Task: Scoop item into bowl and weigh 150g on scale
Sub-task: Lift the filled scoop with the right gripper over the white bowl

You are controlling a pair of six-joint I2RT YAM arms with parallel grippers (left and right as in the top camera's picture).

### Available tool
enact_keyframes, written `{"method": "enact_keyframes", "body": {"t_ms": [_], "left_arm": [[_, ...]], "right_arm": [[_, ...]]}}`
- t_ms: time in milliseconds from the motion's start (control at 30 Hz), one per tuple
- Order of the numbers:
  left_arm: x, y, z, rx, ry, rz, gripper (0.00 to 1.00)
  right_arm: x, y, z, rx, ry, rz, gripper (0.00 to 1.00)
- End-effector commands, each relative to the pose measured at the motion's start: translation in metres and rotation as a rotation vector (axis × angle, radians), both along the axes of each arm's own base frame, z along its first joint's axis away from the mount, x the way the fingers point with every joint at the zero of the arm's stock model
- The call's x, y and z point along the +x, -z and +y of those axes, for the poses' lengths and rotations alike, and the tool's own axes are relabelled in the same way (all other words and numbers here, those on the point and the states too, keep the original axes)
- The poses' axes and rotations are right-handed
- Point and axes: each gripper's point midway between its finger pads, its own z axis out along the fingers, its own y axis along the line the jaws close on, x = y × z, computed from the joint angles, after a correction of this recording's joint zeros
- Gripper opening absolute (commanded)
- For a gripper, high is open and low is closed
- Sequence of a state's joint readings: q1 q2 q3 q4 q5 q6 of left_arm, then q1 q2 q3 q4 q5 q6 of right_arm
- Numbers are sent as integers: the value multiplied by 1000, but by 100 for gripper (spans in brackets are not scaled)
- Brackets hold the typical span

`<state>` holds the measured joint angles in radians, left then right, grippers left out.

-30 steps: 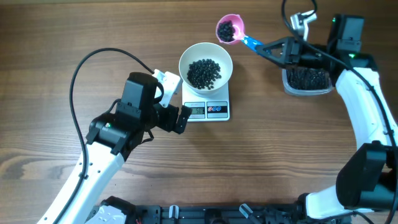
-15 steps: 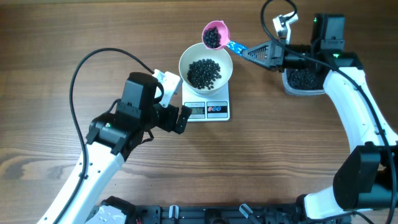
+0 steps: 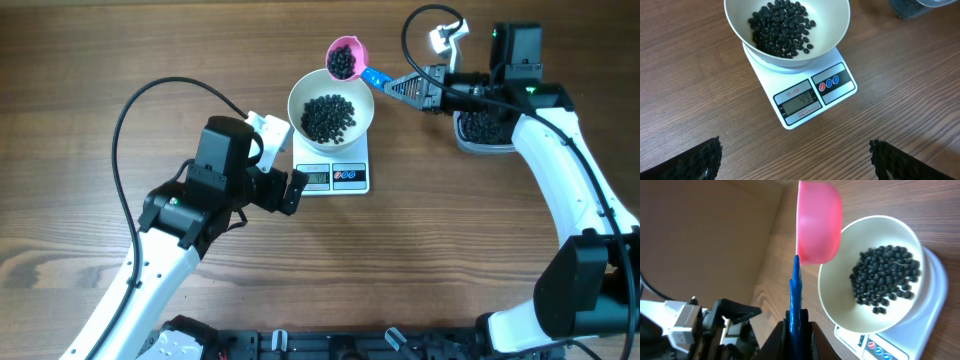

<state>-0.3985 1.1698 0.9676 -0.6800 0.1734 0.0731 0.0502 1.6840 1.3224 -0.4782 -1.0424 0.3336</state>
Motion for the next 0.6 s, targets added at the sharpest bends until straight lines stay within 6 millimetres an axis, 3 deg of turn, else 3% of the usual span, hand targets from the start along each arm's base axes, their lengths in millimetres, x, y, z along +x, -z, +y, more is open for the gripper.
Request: {"method": "enact_keyframes", "body": {"t_ms": [0, 200, 367, 567], "left_arm": [[-2, 3, -4, -8, 17, 9, 100], [-2, 3, -4, -8, 16, 10, 100], [-2, 3, -4, -8, 17, 9, 100], [-2, 3, -4, -8, 16, 10, 100]], "right_arm": [[1, 9, 0, -36, -10, -23, 4], [-1, 11, 0, -50, -28, -46, 4], [-2, 24, -2, -124, -15, -40, 4], [-9, 31, 7, -168, -57, -67, 4]]}}
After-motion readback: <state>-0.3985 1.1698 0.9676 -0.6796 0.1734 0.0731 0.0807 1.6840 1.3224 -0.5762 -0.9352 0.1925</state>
